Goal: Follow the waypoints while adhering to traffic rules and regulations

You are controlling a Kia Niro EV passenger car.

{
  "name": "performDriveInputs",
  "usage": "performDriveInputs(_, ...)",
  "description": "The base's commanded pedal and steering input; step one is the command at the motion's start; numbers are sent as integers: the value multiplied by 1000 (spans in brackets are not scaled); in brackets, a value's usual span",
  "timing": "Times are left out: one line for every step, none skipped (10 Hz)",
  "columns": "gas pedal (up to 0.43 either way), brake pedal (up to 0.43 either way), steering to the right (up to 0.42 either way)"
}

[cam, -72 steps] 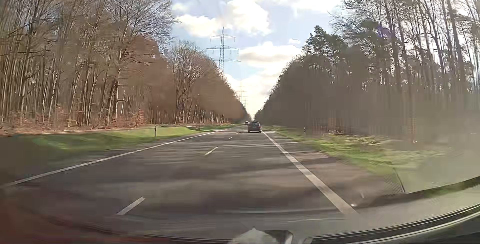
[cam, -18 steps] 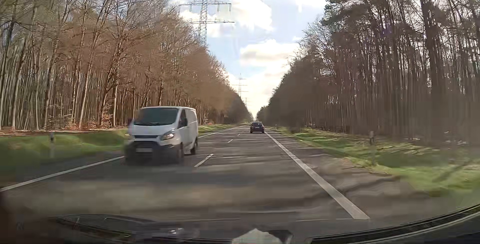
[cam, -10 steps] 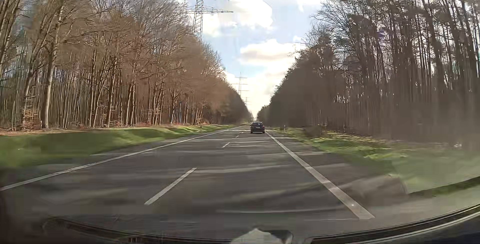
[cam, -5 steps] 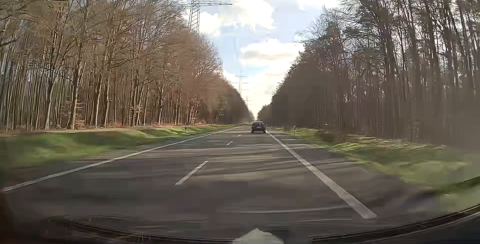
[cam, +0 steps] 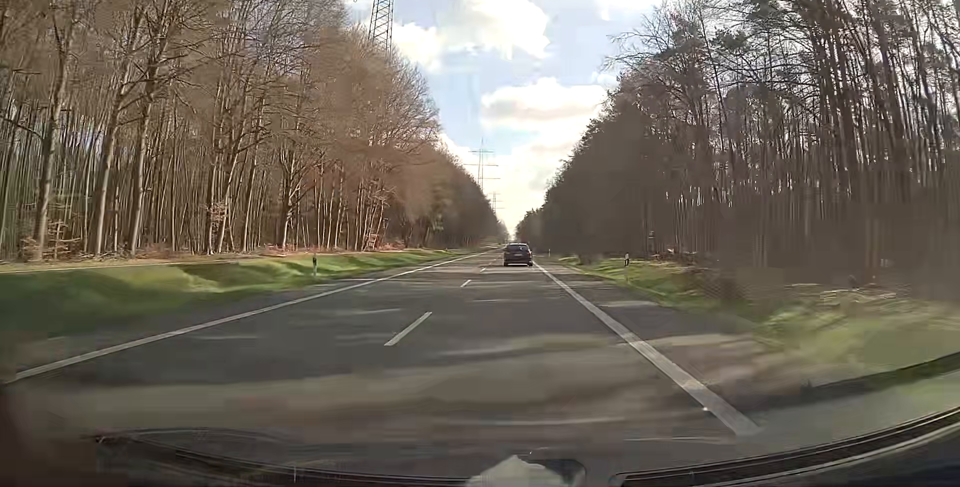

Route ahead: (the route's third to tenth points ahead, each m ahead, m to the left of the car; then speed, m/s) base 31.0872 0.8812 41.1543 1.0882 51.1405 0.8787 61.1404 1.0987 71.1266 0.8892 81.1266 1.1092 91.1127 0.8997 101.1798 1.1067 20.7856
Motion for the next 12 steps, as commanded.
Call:
performDriveInputs(197, 0, 1)
performDriveInputs(197, 0, 1)
performDriveInputs(197, 0, 1)
performDriveInputs(197, 0, 1)
performDriveInputs(197, 0, 1)
performDriveInputs(197, 0, 1)
performDriveInputs(197, 0, 3)
performDriveInputs(197, 0, 3)
performDriveInputs(197, 0, 3)
performDriveInputs(197, 0, 3)
performDriveInputs(197, 0, 3)
performDriveInputs(197, 0, 3)
